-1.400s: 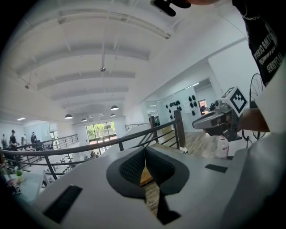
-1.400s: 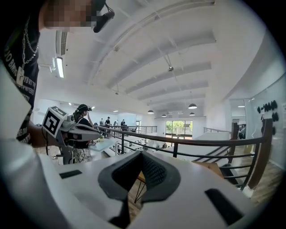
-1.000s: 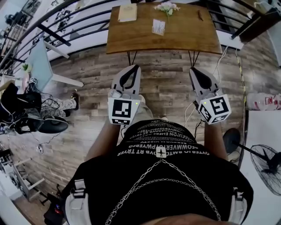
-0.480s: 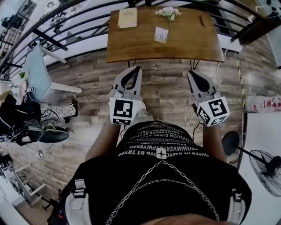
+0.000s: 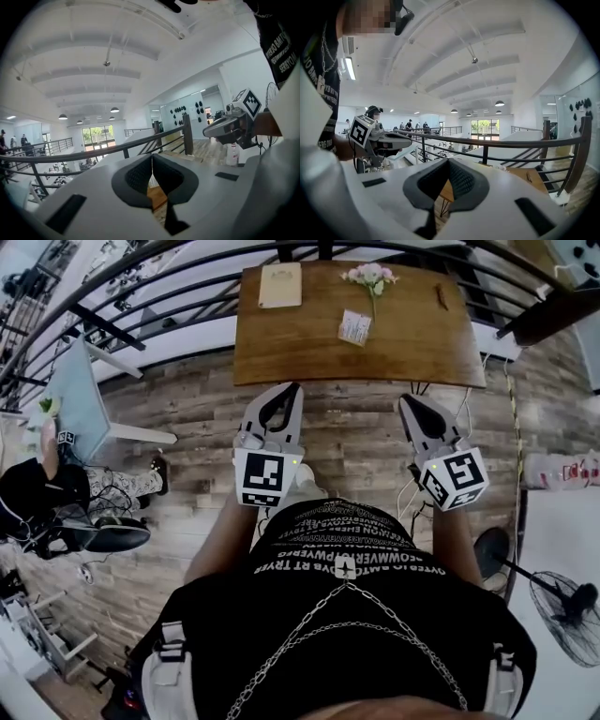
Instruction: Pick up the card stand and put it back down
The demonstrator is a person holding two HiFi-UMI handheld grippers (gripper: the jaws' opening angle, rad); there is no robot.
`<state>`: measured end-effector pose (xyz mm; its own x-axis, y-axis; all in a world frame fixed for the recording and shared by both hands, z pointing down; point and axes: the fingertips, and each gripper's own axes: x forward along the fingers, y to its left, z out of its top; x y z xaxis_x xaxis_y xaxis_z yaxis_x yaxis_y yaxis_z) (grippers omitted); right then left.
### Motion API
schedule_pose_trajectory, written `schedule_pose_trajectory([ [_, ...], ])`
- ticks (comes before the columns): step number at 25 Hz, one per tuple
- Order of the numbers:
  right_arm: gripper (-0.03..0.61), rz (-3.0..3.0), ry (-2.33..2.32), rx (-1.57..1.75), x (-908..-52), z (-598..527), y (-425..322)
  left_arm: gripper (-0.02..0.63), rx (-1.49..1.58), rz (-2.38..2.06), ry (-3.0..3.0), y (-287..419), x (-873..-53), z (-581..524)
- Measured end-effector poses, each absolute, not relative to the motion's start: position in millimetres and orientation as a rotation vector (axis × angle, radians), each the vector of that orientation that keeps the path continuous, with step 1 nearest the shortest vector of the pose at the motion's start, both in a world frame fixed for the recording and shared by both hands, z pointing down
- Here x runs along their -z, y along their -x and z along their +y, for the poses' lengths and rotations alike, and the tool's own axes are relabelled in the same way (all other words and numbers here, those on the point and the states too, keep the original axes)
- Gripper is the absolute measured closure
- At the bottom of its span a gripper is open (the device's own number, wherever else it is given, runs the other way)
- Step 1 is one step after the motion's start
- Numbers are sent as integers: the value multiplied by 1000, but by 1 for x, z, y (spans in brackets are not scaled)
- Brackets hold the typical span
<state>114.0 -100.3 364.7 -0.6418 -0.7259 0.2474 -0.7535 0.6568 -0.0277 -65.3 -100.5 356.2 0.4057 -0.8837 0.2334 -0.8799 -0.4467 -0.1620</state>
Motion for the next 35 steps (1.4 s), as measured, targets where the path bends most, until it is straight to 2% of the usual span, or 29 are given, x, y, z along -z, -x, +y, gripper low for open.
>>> schedule_pose_trajectory([
  [23, 565, -2586, -1348, -178, -355, -170, -48, 584, 403, 1496, 2709, 128, -357, -185],
  [35, 563, -2533, -1380, -182, -355, -173, -46, 584, 400, 1437, 2747, 133, -359, -196],
])
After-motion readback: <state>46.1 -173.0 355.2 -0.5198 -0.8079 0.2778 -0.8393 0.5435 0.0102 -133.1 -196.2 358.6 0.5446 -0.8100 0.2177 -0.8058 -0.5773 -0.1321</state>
